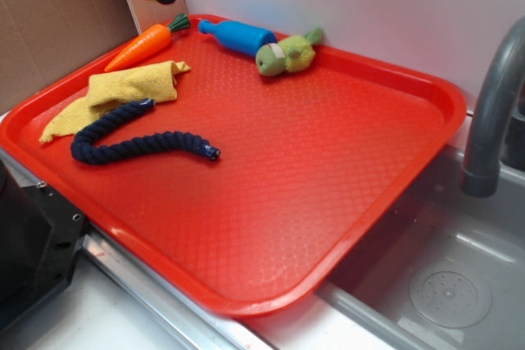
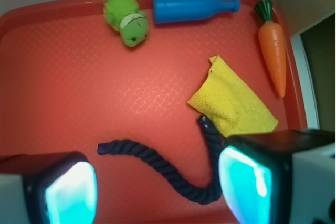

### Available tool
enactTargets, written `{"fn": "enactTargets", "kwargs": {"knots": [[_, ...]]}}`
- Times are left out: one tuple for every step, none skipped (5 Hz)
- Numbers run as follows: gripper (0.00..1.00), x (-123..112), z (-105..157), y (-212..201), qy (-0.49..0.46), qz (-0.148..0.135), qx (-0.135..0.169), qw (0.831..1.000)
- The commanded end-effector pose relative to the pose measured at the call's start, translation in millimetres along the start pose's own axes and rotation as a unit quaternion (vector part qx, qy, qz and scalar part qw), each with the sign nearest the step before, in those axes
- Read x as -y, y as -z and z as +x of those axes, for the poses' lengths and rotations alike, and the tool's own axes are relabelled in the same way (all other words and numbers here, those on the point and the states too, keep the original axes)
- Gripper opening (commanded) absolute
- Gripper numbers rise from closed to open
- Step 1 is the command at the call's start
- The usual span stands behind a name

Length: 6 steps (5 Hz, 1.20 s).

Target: Grab the green animal.

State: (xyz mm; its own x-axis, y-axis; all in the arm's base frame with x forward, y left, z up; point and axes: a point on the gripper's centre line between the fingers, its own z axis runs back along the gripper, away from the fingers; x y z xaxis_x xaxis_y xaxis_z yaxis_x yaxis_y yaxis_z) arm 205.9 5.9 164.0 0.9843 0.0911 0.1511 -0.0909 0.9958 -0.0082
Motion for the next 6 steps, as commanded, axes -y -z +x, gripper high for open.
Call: {"fn": "enactTargets", "kwargs": {"knots": [[1.00,-2,5,-7,-0.001,0.001,0.015,1.000],[1.00,12,38,16,0.056,-0.007,0.061,0.997],[1.00,15,63,45,0.101,-0.011,0.096,0.990],[1.00,21,78,65,0.119,-0.006,0.084,0.989],[1.00,29,89,82,0.139,0.020,0.067,0.988],[1.00,38,92,105,0.174,0.007,0.059,0.983]]}}
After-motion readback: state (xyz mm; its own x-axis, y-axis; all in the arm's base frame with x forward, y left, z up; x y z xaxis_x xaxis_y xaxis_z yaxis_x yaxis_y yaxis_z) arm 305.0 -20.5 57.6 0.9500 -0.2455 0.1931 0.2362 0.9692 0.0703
